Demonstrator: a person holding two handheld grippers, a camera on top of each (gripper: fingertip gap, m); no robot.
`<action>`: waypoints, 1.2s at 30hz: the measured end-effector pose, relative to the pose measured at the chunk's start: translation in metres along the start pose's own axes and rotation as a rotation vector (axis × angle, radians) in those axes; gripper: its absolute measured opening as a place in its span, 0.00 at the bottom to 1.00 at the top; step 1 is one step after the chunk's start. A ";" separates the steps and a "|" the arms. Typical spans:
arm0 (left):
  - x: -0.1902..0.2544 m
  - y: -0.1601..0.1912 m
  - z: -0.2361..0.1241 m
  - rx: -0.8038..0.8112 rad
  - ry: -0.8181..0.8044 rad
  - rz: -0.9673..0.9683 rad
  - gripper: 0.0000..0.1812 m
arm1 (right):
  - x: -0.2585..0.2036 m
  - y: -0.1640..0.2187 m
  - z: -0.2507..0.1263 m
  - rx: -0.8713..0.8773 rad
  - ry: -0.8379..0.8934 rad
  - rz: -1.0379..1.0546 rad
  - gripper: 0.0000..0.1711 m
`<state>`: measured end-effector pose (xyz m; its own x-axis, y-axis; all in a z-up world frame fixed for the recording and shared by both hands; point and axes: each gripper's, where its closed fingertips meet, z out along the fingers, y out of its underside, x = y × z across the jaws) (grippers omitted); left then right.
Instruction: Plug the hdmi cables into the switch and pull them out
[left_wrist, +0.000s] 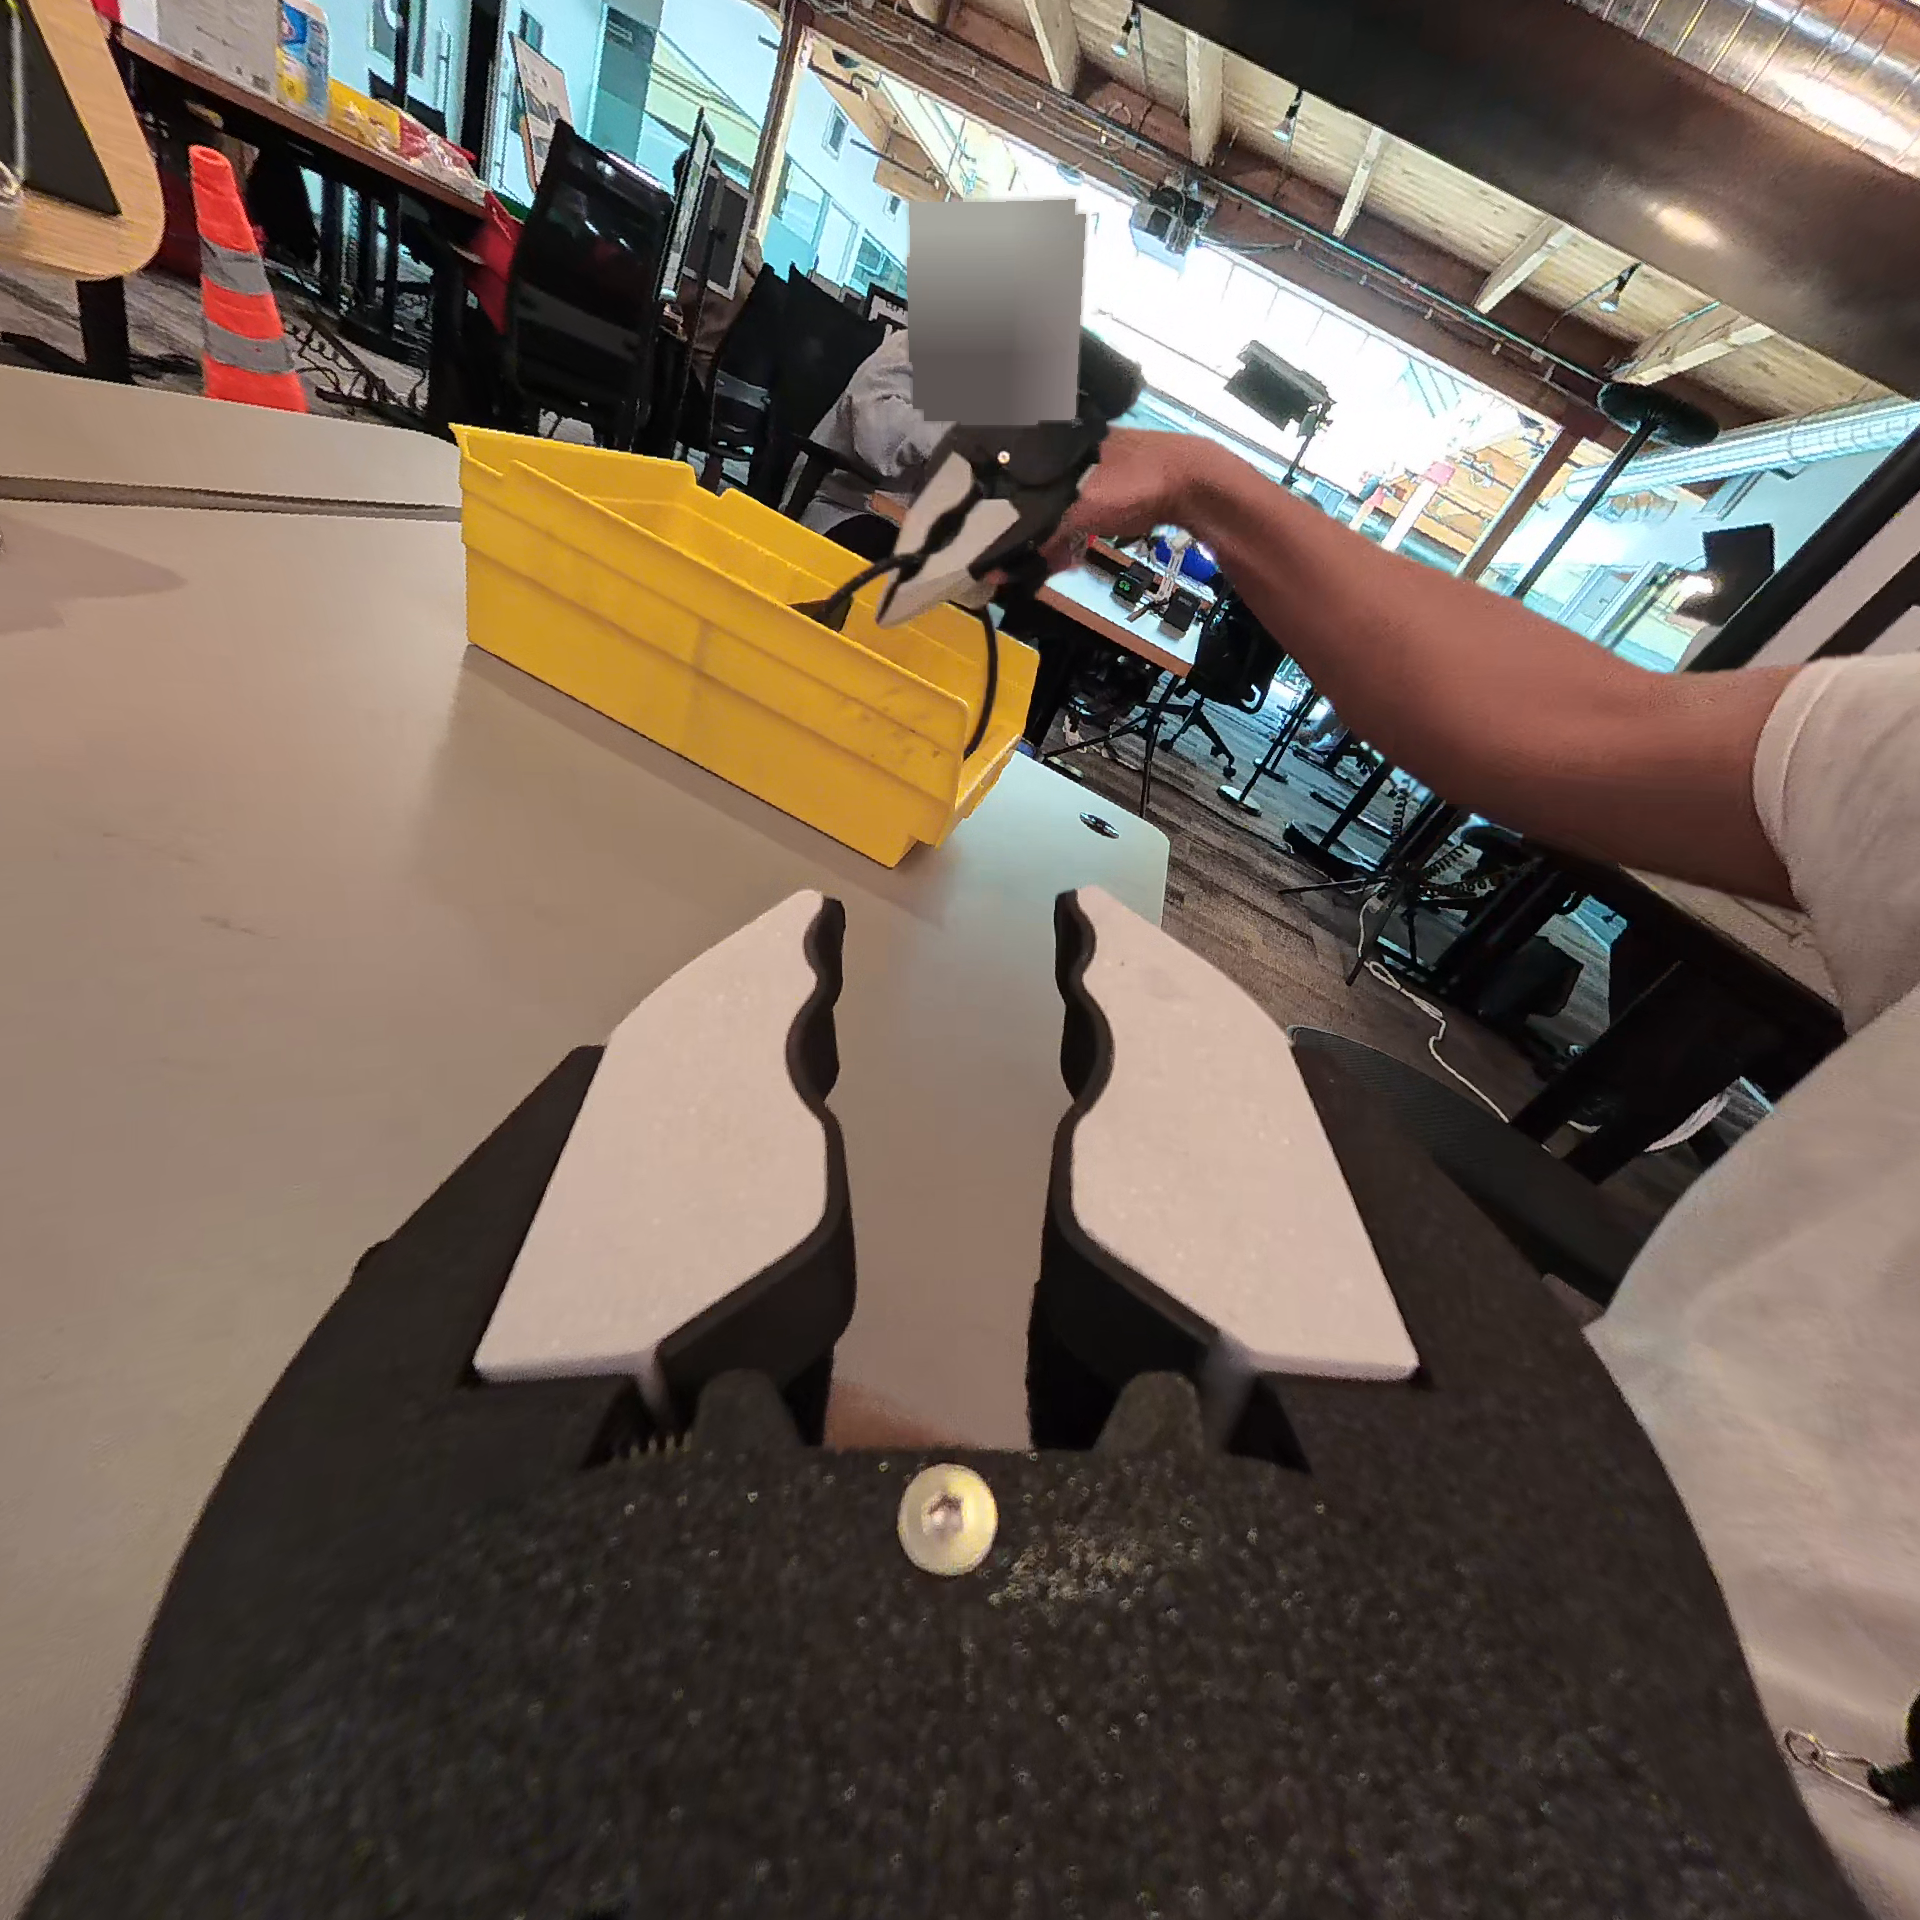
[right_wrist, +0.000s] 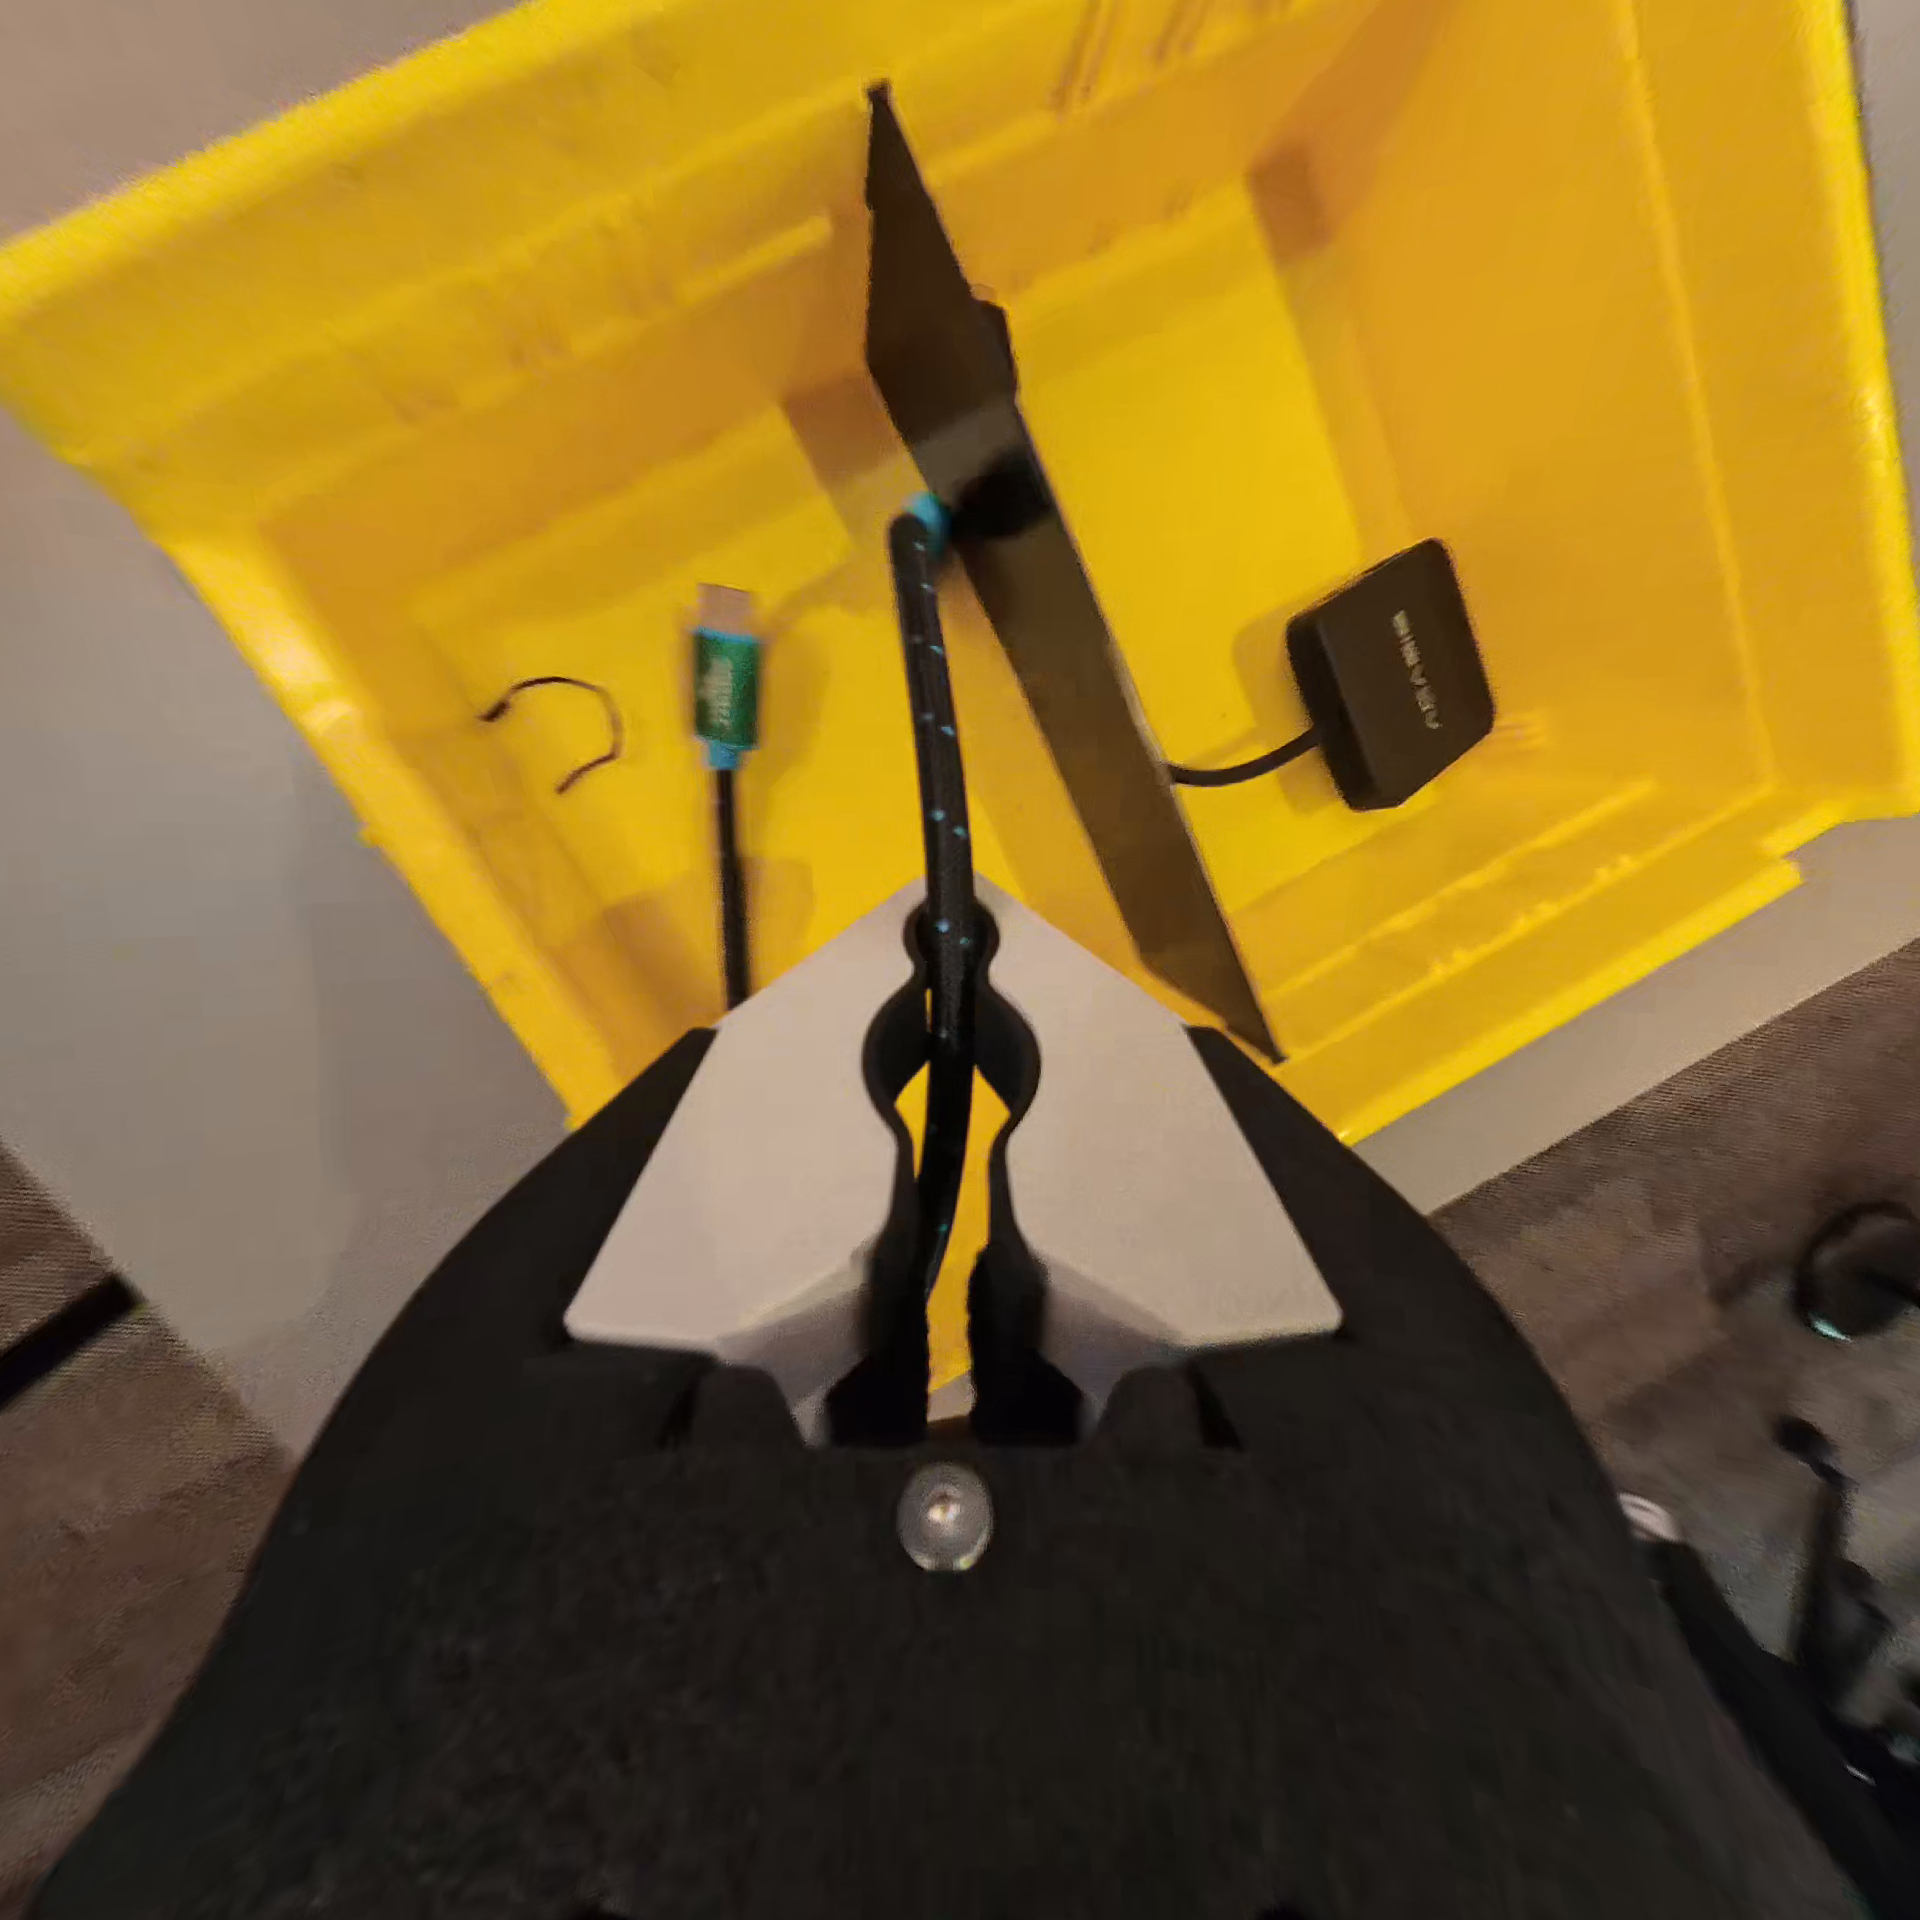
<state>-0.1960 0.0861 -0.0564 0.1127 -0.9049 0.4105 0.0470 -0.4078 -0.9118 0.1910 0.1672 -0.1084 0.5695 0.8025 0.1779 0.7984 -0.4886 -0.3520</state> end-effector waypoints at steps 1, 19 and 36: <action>0.000 0.001 0.001 -0.006 0.000 0.002 0.22 | 0.006 -0.001 0.004 -0.026 0.019 -0.024 0.00; -0.003 0.010 -0.003 -0.048 -0.024 0.041 0.22 | 0.039 0.008 -0.053 -0.084 0.418 0.103 0.32; -0.054 0.038 -0.060 -0.256 -0.569 0.322 0.22 | -0.218 -0.117 0.016 0.842 0.184 0.618 0.31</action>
<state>-0.2600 0.1119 -0.1130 0.5868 -0.8097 -0.0087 -0.3034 -0.2099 -0.9295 -0.0298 0.0546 -0.1213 0.9072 0.3975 -0.1380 0.0072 -0.3427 -0.9394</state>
